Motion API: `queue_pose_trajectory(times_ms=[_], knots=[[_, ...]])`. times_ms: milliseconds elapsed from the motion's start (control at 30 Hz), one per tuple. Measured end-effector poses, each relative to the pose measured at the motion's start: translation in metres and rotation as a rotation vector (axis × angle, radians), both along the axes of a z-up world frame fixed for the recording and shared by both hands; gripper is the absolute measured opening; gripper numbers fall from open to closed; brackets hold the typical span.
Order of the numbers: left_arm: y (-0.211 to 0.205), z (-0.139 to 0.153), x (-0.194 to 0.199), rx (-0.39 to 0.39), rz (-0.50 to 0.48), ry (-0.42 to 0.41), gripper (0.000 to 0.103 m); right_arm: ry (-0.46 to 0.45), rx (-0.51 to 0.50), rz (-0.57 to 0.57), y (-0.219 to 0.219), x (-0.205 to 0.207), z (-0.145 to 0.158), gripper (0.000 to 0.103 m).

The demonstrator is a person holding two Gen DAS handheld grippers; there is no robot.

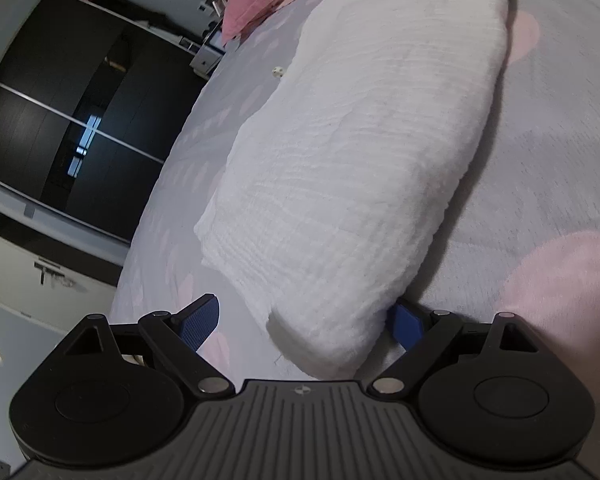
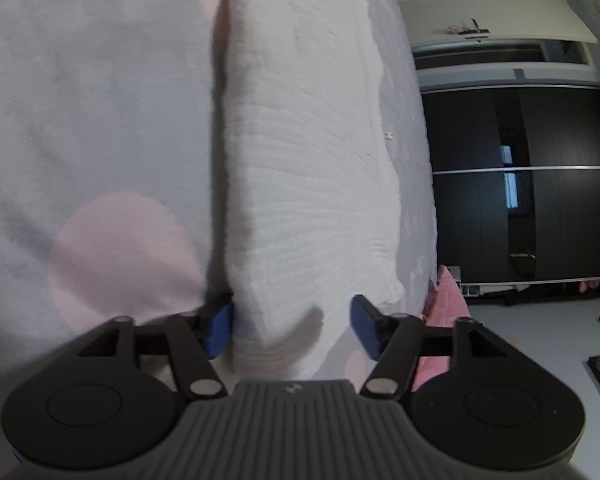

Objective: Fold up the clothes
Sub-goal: 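Position both grippers at the end of the long folded white top, then pinch the top's end with both grippers and fold it over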

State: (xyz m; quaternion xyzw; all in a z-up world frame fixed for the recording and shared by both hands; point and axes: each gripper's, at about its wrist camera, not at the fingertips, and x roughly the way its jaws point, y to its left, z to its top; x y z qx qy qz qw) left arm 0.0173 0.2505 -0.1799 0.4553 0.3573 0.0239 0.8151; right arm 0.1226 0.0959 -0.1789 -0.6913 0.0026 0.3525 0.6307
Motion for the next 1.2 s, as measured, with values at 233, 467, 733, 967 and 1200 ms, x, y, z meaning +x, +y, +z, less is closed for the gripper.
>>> queue_pose_trajectory(times_ms=[233,467,733,967,1200], knots=[[0.001,-0.002,-0.006,0.000,-0.054,-0.030,0.089,0.003,0.012,-0.021,0.003,0.004,0.004,0.081],[-0.011,-0.010,-0.010,0.113,-0.146,-0.069,0.089,0.002,0.018,-0.013,0.004,0.006,0.005,0.078],[-0.017,-0.020,-0.013,0.202,-0.196,-0.081,0.060,0.012,-0.005,0.023,0.002,0.000,0.000,0.031],[-0.011,-0.004,-0.001,0.103,-0.131,-0.050,0.013,0.051,0.061,-0.008,0.003,0.002,0.019,0.007],[-0.007,0.030,0.001,-0.011,-0.106,-0.043,0.004,0.032,0.116,-0.020,0.007,0.004,0.047,0.006]])
